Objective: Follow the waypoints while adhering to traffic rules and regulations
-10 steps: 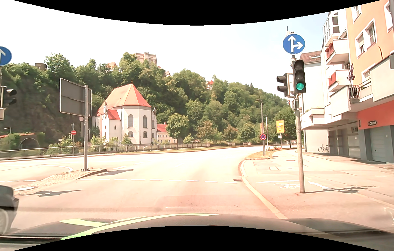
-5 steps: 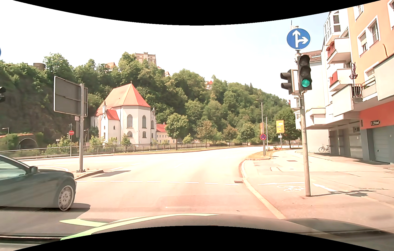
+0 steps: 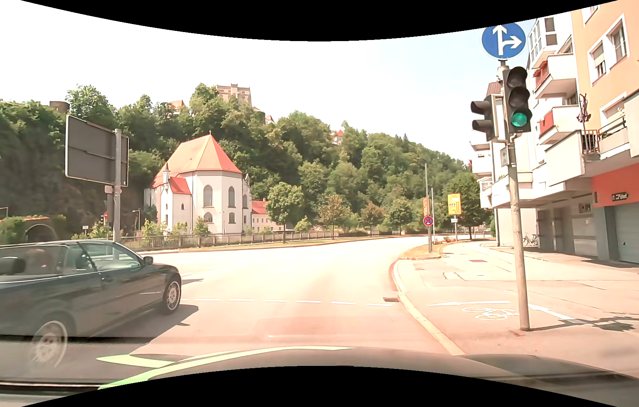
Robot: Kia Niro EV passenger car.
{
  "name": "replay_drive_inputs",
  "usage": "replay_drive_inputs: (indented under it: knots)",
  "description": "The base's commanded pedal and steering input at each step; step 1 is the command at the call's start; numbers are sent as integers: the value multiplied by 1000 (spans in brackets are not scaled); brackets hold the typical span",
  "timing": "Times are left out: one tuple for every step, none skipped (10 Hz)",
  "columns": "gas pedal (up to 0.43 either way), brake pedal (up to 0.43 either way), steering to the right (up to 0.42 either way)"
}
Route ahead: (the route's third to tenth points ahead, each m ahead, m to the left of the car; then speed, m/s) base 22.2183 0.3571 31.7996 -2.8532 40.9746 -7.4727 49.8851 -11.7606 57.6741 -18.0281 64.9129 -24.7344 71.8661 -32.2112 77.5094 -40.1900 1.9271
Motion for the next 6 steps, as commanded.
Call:
replay_drive_inputs:
  knots:
    - [260, 0, 14]
    - [260, 0, 15]
    - [260, 0, 15]
    - [260, 0, 15]
    - [260, 0, 15]
    - [260, 0, 16]
